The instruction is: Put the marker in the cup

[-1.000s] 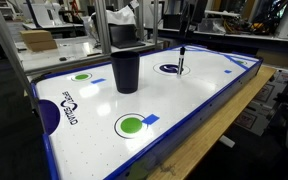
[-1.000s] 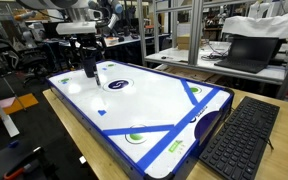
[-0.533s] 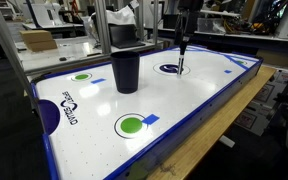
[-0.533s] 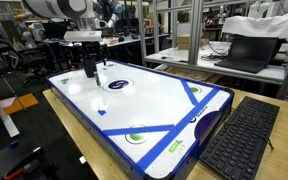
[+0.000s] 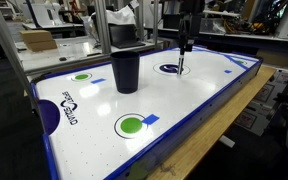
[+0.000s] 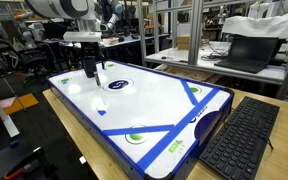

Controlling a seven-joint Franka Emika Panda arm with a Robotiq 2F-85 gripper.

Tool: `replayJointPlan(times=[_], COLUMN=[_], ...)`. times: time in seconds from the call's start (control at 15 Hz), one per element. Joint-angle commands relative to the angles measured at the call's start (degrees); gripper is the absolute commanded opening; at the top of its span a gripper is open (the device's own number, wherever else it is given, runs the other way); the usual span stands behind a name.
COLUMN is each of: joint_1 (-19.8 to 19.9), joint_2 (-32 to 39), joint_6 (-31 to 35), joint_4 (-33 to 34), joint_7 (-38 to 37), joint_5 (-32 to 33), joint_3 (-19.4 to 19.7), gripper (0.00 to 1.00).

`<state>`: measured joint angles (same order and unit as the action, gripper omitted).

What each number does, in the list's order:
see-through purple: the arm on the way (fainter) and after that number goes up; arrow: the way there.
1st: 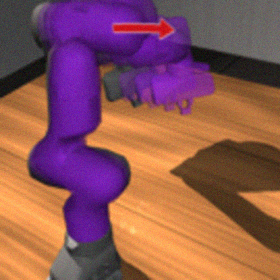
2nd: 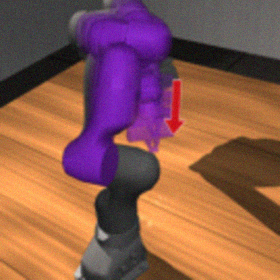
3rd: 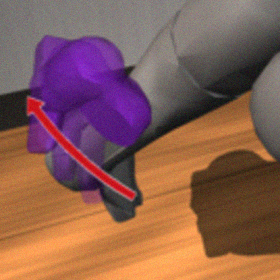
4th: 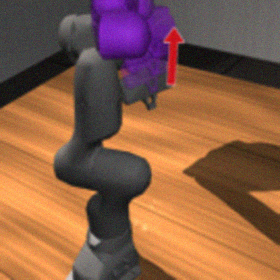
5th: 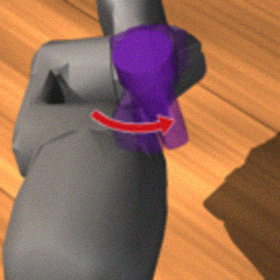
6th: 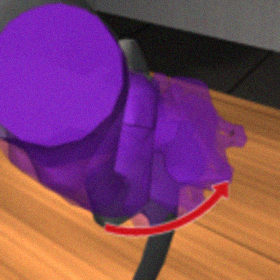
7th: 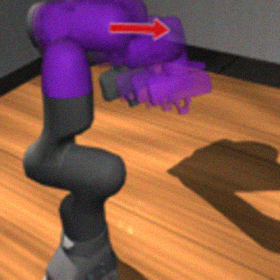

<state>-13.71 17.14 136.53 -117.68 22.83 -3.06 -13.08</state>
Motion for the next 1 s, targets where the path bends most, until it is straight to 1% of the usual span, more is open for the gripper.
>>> replayJointPlan(times=[0.0, 0.33, 0.4, 0.47, 0.6, 0.67, 0.93], joint_1=[0.6, 0.5, 0.5, 0.4, 0.4, 0.3, 0.0], joint_2=[1.3, 3.1, 3.5, 3.8, 4.4, 4.5, 4.6], joint_6=[-2.8, -3.4, -3.4, -3.6, -3.9, -4.1, -4.6], joint_4=[2.4, 4.3, 4.7, 5.1, 5.7, 5.9, 6.3], joint_7=[-1.4, -1.7, -1.7, -1.7, -1.9, -2.1, -3.0], joint_5=[2.4, 4.4, 4.5, 4.6, 4.8, 5.0, 5.7], joint_3=[-0.5, -0.6, -0.6, -0.7, -0.6, -0.6, -0.4], gripper=[1.0, 1.0, 0.75, 0.74, 0.6, 0.51, 0.23])
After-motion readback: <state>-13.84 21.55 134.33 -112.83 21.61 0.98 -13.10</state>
